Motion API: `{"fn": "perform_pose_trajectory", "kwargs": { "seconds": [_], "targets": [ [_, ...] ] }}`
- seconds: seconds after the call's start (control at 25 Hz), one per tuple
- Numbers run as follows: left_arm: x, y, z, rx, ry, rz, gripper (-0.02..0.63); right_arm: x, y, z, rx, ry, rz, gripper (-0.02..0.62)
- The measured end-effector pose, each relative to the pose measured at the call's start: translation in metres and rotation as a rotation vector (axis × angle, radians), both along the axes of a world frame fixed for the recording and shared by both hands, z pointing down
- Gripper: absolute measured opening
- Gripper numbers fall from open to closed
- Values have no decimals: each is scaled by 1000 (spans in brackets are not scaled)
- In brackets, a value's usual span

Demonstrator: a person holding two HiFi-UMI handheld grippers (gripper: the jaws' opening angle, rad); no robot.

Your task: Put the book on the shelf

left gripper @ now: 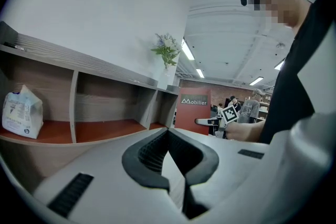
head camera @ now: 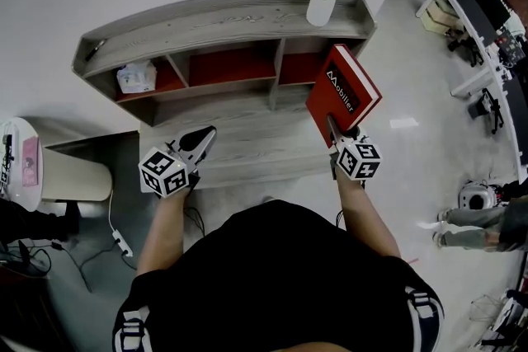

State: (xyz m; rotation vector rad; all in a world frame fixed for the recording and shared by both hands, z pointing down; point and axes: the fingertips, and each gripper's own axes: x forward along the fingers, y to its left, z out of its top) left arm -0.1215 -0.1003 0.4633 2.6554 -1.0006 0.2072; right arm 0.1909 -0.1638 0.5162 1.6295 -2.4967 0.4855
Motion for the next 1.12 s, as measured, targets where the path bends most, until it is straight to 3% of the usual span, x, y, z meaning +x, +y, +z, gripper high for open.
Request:
{"fn": "perform_pose_trajectory", "kwargs": {
  "seconds": [1.12],
  "targets": [
    [23, -9, -6, 17, -7, -52, 20, 19, -16, 24, -29, 5, -69, 169]
  ]
}}
